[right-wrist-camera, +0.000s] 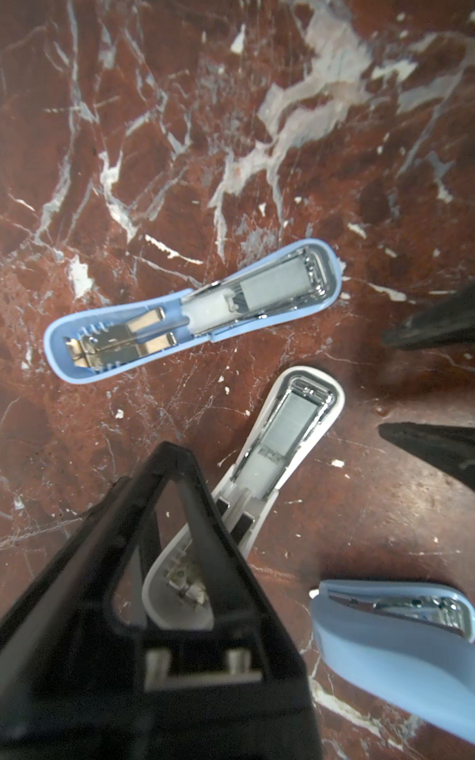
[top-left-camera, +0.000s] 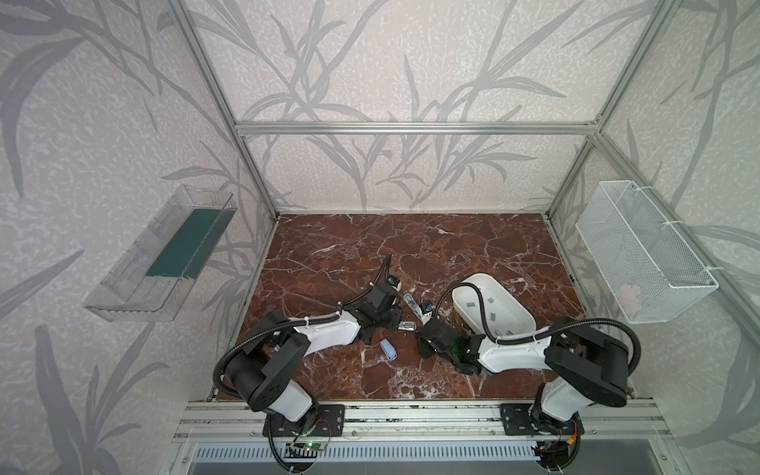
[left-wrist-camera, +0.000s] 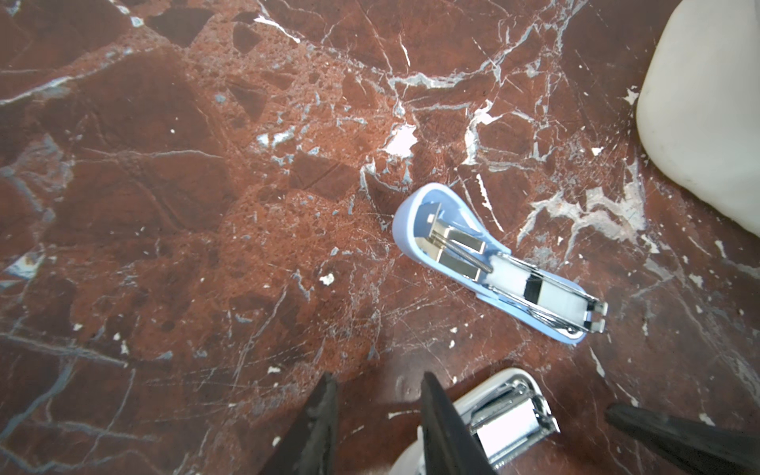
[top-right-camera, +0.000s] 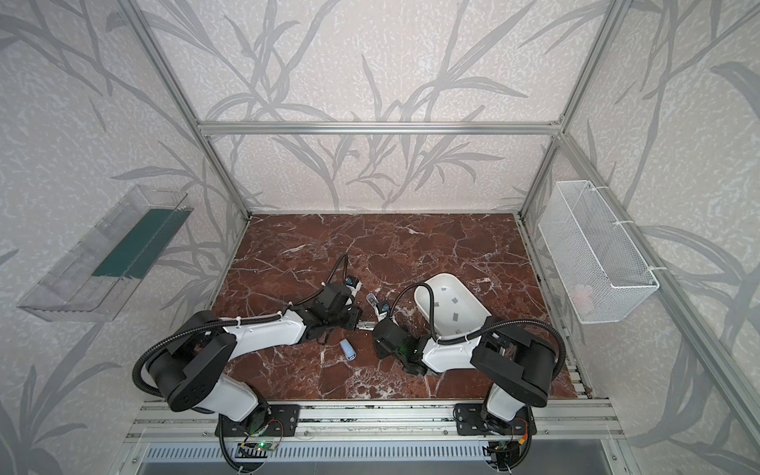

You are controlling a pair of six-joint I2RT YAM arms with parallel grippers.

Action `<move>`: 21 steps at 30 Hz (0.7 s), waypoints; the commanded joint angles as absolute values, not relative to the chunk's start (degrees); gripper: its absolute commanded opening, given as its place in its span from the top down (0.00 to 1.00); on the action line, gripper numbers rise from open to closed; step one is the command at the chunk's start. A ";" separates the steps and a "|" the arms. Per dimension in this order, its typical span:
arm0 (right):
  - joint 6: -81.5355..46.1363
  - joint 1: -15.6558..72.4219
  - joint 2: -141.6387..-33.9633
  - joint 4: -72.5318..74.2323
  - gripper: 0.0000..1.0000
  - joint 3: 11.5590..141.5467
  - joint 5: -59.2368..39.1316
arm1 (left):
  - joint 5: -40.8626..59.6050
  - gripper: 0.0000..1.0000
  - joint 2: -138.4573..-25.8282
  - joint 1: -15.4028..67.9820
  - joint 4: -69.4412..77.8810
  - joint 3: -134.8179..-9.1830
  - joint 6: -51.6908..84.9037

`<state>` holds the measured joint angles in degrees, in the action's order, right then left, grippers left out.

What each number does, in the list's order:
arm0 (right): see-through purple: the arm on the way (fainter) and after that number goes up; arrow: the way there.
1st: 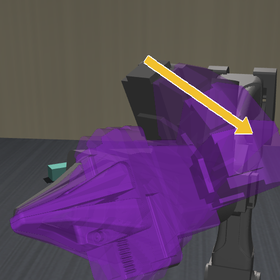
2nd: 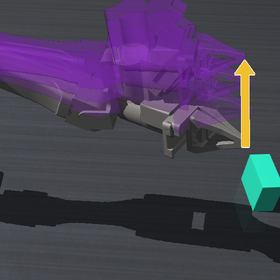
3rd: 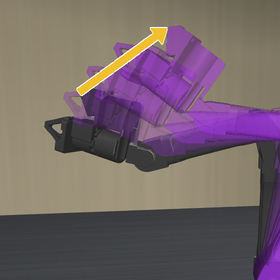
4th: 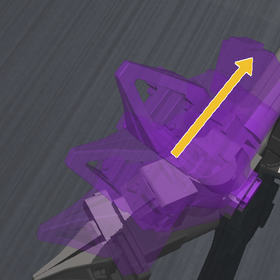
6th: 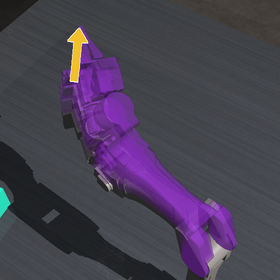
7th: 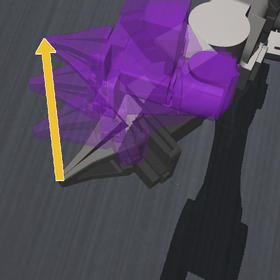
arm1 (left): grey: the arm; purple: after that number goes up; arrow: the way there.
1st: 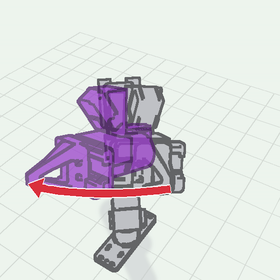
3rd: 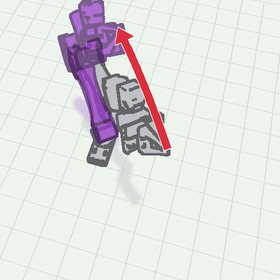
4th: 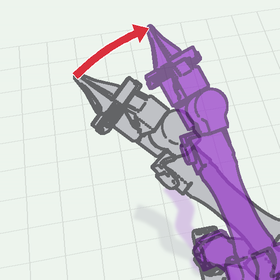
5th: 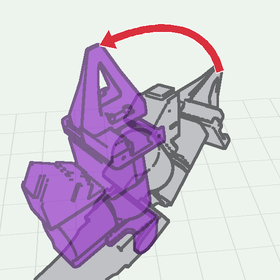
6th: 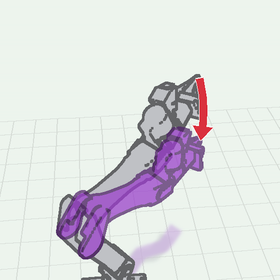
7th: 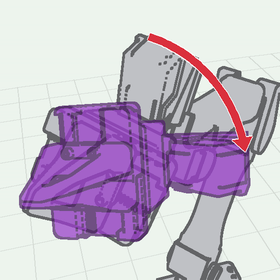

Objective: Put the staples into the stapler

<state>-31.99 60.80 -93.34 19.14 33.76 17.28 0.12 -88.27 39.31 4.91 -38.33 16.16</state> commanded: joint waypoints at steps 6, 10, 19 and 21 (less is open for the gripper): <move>-34.81 60.41 -94.14 17.13 0.82 34.27 21.99 | 3.74 0.58 -87.18 39.79 7.42 -39.73 18.91; -34.64 60.02 -94.92 19.25 0.82 33.49 21.97 | 4.41 0.58 -87.79 39.86 8.44 -39.77 19.85; -34.63 59.68 -97.47 23.42 0.84 34.71 18.94 | 7.26 0.58 -88.12 40.12 12.66 -39.20 23.80; -34.71 59.83 -97.47 23.61 0.85 34.66 18.23 | 7.86 0.57 -88.35 40.12 14.37 -38.81 25.00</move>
